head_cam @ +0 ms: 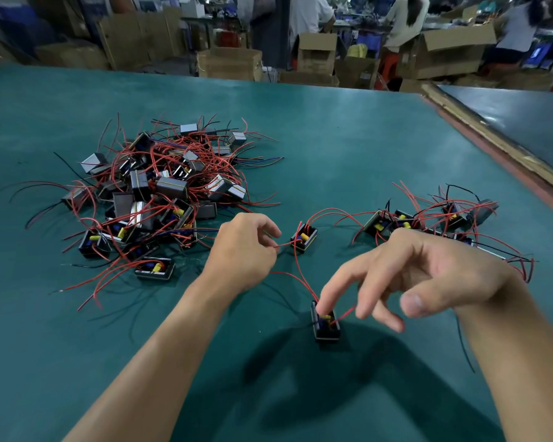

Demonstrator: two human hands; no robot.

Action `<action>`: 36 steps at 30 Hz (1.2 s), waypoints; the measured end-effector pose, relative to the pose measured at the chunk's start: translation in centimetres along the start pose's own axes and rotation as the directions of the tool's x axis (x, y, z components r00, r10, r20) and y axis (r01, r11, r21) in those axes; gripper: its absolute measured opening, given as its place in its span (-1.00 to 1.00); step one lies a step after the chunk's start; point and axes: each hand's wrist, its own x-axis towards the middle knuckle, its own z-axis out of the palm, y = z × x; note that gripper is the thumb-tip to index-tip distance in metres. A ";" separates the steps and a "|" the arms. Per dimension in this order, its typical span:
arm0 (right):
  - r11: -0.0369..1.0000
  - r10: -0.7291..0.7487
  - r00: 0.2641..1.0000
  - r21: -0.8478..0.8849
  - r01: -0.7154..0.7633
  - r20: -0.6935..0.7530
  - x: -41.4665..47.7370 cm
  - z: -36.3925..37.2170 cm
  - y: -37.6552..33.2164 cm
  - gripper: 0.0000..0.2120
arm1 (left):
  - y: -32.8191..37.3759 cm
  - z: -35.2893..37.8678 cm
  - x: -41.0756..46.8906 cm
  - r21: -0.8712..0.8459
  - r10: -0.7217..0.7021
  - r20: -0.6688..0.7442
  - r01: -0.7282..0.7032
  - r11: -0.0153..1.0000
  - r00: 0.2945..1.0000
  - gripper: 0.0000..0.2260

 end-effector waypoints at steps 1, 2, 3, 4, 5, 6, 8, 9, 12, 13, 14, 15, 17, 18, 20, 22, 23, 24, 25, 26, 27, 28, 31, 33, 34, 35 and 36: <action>0.999 -0.035 0.999 -0.001 0.035 0.027 0.0 -0.2 0.0 -0.69 | 0.0 0.0 0.0 -0.002 -0.001 -0.007 0.001 1.000 1.000 -0.82; 0.998 -0.070 0.996 0.009 0.070 0.052 -0.1 -0.3 0.0 -0.70 | 0.0 0.0 0.1 0.000 0.001 -0.014 -0.001 1.000 1.000 -0.86; 0.994 -0.107 0.992 0.034 0.104 0.074 -0.1 -0.3 0.0 -0.71 | 0.0 0.1 0.1 0.001 0.005 -0.021 -0.005 1.000 1.000 -0.89; 0.988 -0.143 0.986 0.065 0.138 0.082 -0.2 -0.3 0.1 -0.71 | 0.0 0.1 0.1 -0.003 0.008 -0.031 -0.008 1.000 0.999 -0.90; 0.982 -0.171 0.983 0.096 0.165 0.060 -0.2 -0.2 0.2 -0.71 | 0.1 0.1 0.1 -0.021 0.007 -0.038 -0.008 1.000 0.999 -0.91; 0.977 -0.174 0.985 0.124 0.174 -0.009 -0.1 -0.1 0.3 -0.71 | 0.2 0.2 0.1 -0.057 0.003 -0.039 -0.005 0.998 0.999 -0.91; 0.984 -0.061 0.957 0.145 0.106 -0.284 0.4 0.1 0.8 -0.74 | 0.5 0.1 0.0 -0.165 -0.016 -0.040 0.009 0.986 0.999 -0.91; 0.992 0.015 0.900 0.123 0.042 -0.435 0.9 0.1 1.2 -0.77 | 0.6 0.1 0.0 -0.222 -0.023 -0.045 0.012 0.975 0.999 -0.91; 0.981 0.151 0.708 0.013 -0.196 -0.690 2.6 0.3 2.7 -0.85 | 1.1 -0.2 -0.1 -0.402 0.001 -0.051 -0.022 0.916 0.999 -0.95; 0.970 0.167 0.693 -0.009 -0.243 -0.701 3.1 0.5 3.0 -0.81 | 1.2 -0.3 -0.1 -0.436 0.018 -0.049 -0.038 0.899 0.999 -0.95; 0.964 0.171 0.696 -0.027 -0.265 -0.698 3.6 0.9 3.2 -0.76 | 1.3 -0.3 -0.2 -0.448 0.036 -0.043 -0.052 0.893 0.998 -0.94; 0.962 0.164 0.712 -0.049 -0.268 -0.682 3.9 1.2 3.4 -0.76 | 1.4 -0.3 -0.3 -0.447 0.054 -0.030 -0.062 0.892 0.998 -0.95; 0.962 0.132 0.730 -0.092 -0.258 -0.670 4.3 1.7 3.3 -0.90 | 1.5 -0.3 -0.5 -0.464 0.074 0.013 -0.060 0.884 0.997 -0.93; 0.960 0.126 0.725 -0.101 -0.260 -0.677 4.4 1.8 3.2 -0.95 | 1.6 -0.3 -0.5 -0.487 0.078 0.039 -0.049 0.872 0.996 -0.91; 0.946 0.131 0.706 -0.125 -0.298 -0.696 4.4 1.8 3.2 -0.79 | 1.7 -0.3 -0.5 -0.534 0.084 0.079 -0.029 0.845 0.993 -0.89; 0.948 0.159 0.715 -0.098 -0.304 -0.681 4.3 1.7 3.2 -0.80 | 1.7 -0.3 -0.5 -0.552 0.090 0.089 -0.026 0.834 0.992 -0.88; 0.951 0.173 0.730 -0.080 -0.298 -0.661 4.3 1.8 3.2 -0.87 | 1.8 -0.3 -0.5 -0.549 0.092 0.091 -0.028 0.835 0.992 -0.87; 0.951 0.189 0.736 -0.065 -0.302 -0.650 4.3 1.8 3.1 -0.88 | 1.8 -0.3 -0.5 -0.544 0.096 0.092 -0.031 0.839 0.991 -0.85; 0.948 0.195 0.746 -0.072 -0.309 -0.637 4.3 1.9 3.1 -0.85 | 1.9 -0.2 -0.6 -0.539 0.100 0.090 -0.036 0.842 0.991 -0.84; 0.945 0.198 0.754 -0.082 -0.316 -0.626 4.4 2.0 3.1 -0.85 | 1.9 -0.2 -0.6 -0.538 0.103 0.084 -0.042 0.842 0.991 -0.82; 0.942 0.195 0.764 -0.100 -0.321 -0.614 4.5 2.0 3.2 -0.91 | 1.9 -0.2 -0.6 -0.542 0.103 0.077 -0.045 0.839 0.992 -0.81; 0.938 0.194 0.775 -0.118 -0.326 -0.601 4.6 2.2 3.2 -0.94 | 2.0 -0.2 -0.6 -0.547 0.099 0.070 -0.045 0.836 0.993 -0.81; 0.927 0.221 0.789 -0.129 -0.352 -0.573 4.7 2.3 3.2 -0.79 | 2.0 -0.3 -0.6 -0.559 0.077 0.048 -0.037 0.828 0.996 -0.80; 0.929 0.245 0.806 -0.106 -0.354 -0.539 4.7 2.4 2.9 -0.76 | 2.0 -0.3 -0.6 -0.560 0.071 0.019 -0.048 0.827 0.997 -0.81; 0.929 0.259 0.814 -0.096 -0.357 -0.520 4.6 2.4 2.7 -0.74 | 2.0 -0.3 -0.6 -0.562 0.072 0.004 -0.057 0.825 0.997 -0.82; 0.930 0.267 0.823 -0.091 -0.357 -0.502 4.5 2.4 2.6 -0.73 | 2.0 -0.3 -0.6 -0.567 0.075 -0.012 -0.068 0.821 0.997 -0.83; 0.928 0.280 0.827 -0.083 -0.363 -0.487 4.4 2.4 2.4 -0.74 | 2.0 -0.3 -0.6 -0.572 0.079 -0.028 -0.081 0.816 0.996 -0.84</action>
